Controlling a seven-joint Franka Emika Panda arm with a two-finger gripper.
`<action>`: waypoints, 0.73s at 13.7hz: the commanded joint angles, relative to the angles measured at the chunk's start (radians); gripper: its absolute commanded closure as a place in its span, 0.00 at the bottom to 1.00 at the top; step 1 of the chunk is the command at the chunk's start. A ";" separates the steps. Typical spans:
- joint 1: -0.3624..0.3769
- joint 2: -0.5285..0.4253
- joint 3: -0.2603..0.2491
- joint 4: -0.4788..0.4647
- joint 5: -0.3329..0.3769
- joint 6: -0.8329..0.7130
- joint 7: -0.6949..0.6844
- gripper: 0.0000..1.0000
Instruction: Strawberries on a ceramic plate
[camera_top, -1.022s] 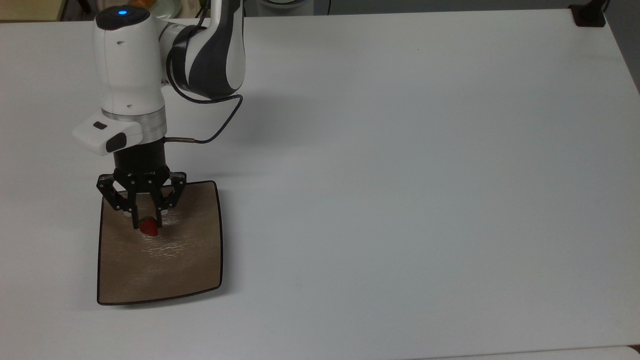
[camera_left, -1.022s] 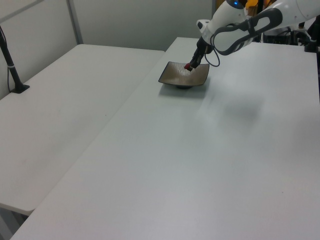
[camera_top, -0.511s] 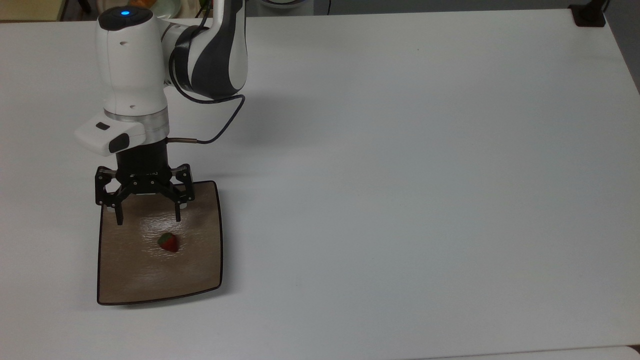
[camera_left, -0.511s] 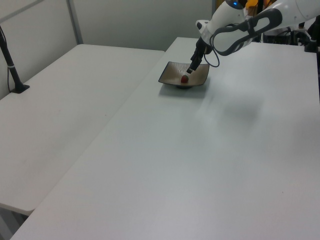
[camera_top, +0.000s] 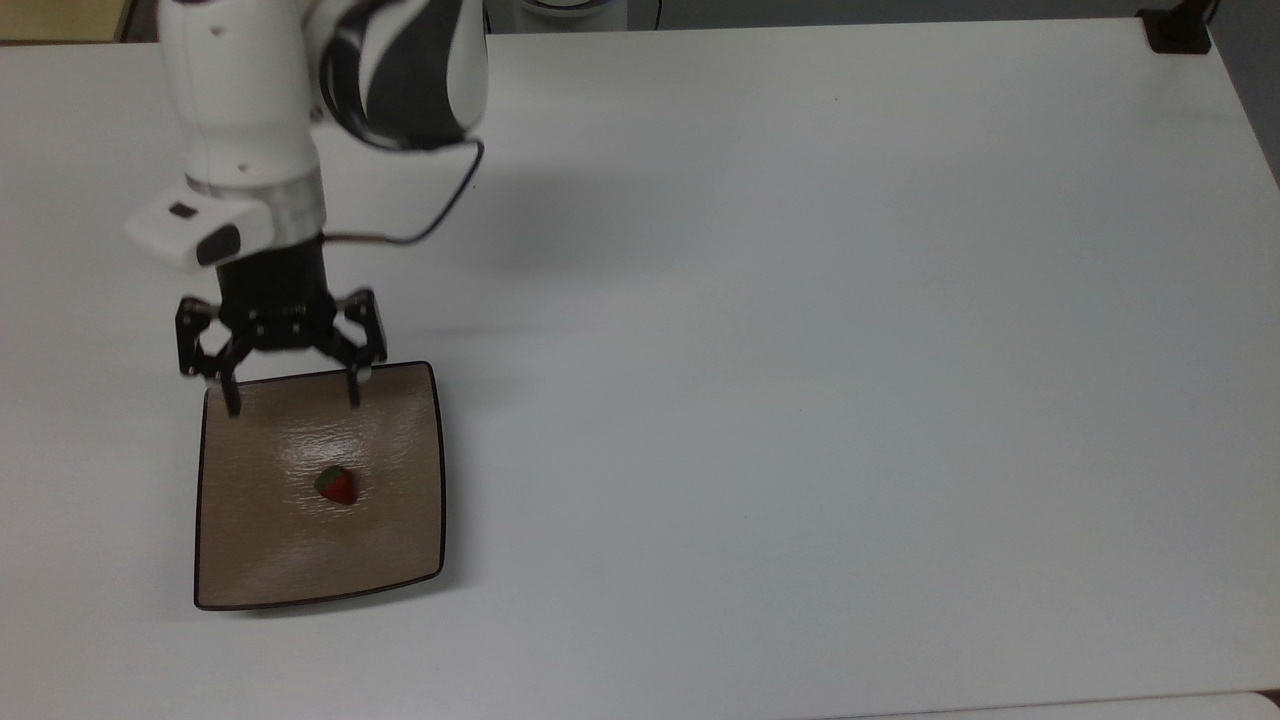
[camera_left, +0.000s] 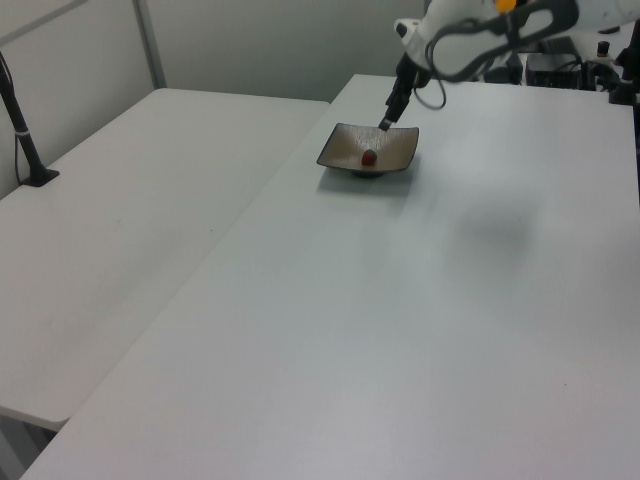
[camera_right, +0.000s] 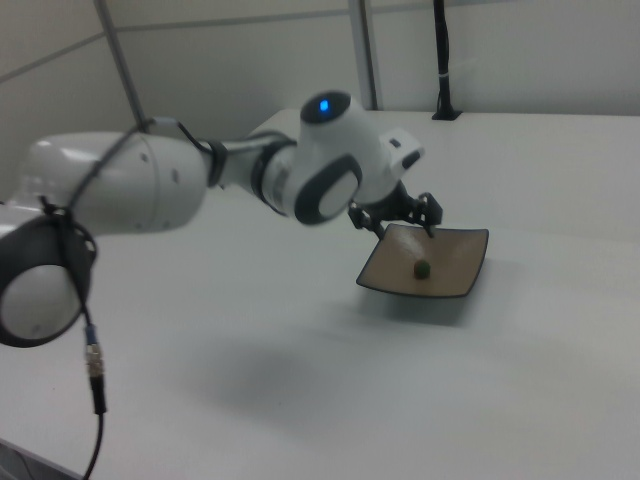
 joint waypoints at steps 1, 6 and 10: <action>-0.001 -0.208 -0.012 -0.041 0.007 -0.323 0.016 0.00; 0.005 -0.354 -0.014 -0.024 0.002 -0.610 0.223 0.00; 0.021 -0.446 -0.009 -0.024 -0.010 -0.755 0.429 0.00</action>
